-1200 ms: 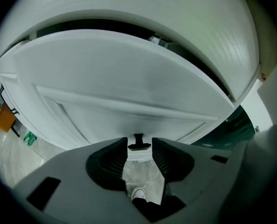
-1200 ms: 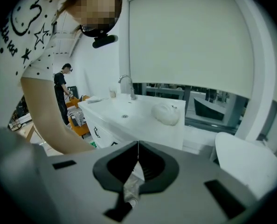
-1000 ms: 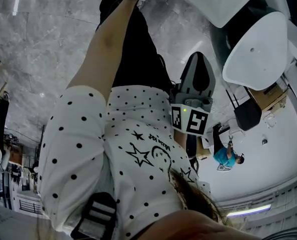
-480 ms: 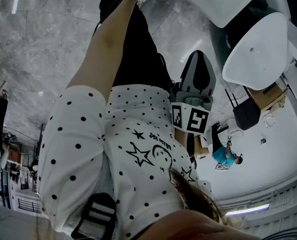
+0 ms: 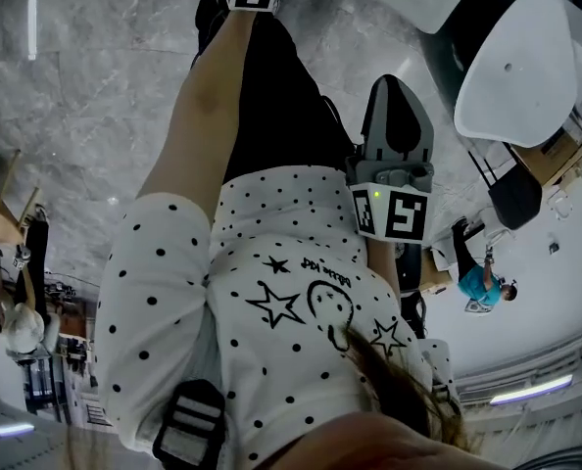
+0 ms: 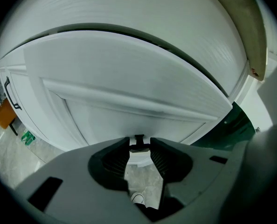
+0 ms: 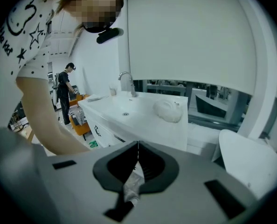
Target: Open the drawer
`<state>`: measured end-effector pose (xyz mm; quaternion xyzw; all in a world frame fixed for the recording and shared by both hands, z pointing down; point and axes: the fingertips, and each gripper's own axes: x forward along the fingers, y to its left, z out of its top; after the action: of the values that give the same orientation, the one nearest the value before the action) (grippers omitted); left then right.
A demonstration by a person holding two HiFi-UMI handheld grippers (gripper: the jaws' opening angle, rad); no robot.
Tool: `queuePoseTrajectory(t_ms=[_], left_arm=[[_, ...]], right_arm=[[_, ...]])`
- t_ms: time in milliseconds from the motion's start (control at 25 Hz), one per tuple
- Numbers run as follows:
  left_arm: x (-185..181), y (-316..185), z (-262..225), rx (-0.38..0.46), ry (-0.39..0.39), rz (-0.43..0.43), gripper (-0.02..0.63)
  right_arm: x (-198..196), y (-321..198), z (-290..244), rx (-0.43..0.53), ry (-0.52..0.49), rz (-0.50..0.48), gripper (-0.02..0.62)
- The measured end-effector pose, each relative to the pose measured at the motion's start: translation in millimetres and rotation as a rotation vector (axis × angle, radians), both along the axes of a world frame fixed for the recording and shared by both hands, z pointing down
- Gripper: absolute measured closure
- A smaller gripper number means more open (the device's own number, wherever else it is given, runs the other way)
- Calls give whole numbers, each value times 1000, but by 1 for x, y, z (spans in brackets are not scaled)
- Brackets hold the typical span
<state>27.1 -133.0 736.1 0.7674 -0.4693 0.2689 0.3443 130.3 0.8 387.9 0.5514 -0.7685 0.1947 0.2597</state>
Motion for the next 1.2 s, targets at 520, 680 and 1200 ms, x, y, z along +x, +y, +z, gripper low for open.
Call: queuePoseTrajectory(t_ms=[520,680,1200], left_arm=[[7,9,-2,-39,6,-13,466],[4,10,2,-44,5,-16,466],[5,14,0,-44,0,-11,465]], right_arm=[[18,-4,4,2,11,77,581],[19,-2,6,-3,7,101,581],[15,-3,7,-3,1,84,581]])
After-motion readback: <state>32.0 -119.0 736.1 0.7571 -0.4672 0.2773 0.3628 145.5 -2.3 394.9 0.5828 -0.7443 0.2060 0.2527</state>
